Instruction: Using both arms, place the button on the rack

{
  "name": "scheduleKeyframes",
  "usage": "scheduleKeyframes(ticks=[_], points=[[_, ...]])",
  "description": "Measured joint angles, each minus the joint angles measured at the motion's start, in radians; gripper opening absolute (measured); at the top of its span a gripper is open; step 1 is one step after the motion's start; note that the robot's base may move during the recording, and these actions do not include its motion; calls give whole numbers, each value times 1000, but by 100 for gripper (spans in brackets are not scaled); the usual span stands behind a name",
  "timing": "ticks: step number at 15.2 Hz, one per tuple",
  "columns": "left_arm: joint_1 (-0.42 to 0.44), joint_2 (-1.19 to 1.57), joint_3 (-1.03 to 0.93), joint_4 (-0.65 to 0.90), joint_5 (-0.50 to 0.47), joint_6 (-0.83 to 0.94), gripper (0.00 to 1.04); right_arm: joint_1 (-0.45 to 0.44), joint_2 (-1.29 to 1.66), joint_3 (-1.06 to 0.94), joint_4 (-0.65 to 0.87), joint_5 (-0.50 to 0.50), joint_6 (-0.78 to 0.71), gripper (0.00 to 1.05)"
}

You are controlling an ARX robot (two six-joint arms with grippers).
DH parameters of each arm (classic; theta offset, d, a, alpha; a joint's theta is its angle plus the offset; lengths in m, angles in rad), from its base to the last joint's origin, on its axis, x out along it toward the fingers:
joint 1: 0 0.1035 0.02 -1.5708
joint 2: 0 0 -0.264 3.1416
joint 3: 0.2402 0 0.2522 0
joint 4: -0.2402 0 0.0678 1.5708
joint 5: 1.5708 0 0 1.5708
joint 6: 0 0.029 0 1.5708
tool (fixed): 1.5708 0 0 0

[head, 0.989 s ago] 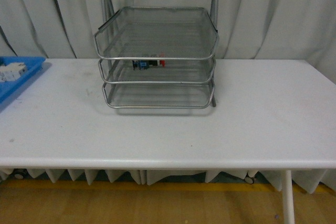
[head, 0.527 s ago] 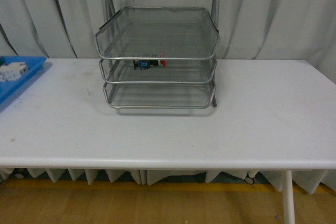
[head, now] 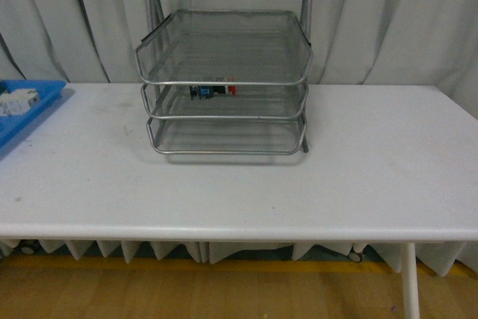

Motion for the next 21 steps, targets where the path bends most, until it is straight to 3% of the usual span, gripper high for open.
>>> scheduleKeyframes(ticks=[11, 12, 13, 16, 18, 21], points=[[0, 0, 0, 0, 0, 0, 98, 0, -240, 0, -236, 0, 0, 2], [0, 0, 0, 0, 0, 0, 98, 0, -412, 0, -425, -2, 0, 2], [0, 0, 0, 0, 0, 0, 98, 0, -414, 0, -420, -3, -2, 46], [0, 0, 0, 0, 0, 0, 98, 0, -414, 0, -420, -3, -2, 95], [0, 0, 0, 0, 0, 0, 98, 0, -414, 0, -420, -3, -2, 100], [0, 0, 0, 0, 0, 0, 98, 0, -414, 0, -420, -3, -3, 97]])
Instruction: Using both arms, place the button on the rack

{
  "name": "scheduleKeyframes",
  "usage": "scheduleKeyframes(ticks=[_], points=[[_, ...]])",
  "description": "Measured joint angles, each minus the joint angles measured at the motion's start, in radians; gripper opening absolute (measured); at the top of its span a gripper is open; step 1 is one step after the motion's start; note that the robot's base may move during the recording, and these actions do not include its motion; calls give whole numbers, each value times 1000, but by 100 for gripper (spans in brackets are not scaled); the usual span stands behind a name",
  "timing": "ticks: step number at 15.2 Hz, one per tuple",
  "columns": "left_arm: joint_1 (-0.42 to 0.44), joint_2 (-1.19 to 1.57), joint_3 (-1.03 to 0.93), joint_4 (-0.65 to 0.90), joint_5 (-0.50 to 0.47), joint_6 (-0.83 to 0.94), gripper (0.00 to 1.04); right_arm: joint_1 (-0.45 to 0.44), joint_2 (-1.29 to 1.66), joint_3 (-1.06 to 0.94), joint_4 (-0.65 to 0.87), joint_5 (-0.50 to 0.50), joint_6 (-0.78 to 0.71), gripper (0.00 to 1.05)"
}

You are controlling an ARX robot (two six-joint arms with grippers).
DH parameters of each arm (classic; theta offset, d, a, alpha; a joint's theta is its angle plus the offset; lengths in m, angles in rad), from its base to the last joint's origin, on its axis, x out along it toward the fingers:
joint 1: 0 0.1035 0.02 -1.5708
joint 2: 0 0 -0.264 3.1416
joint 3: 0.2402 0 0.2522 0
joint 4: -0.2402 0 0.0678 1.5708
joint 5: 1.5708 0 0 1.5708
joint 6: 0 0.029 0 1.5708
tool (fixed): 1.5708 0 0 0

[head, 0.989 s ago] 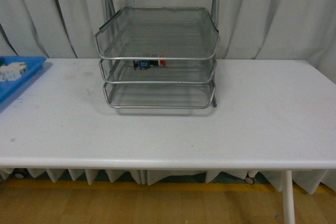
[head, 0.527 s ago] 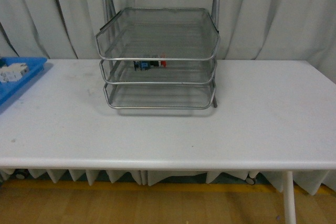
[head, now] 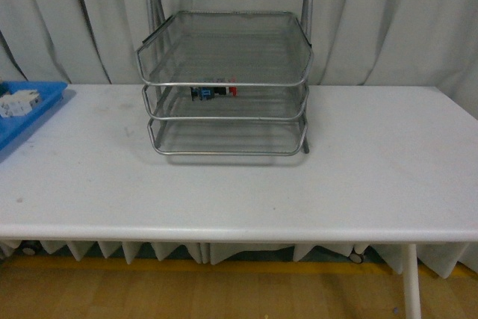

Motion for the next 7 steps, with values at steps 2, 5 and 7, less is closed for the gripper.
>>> scheduleKeyframes(ticks=[2, 5, 7], points=[[0, 0, 0, 0, 0, 0, 98, 0, 0, 0, 0, 0, 0, 98], [0, 0, 0, 0, 0, 0, 98, 0, 0, 0, 0, 0, 0, 98], [0, 0, 0, 0, 0, 0, 98, 0, 0, 0, 0, 0, 0, 98]])
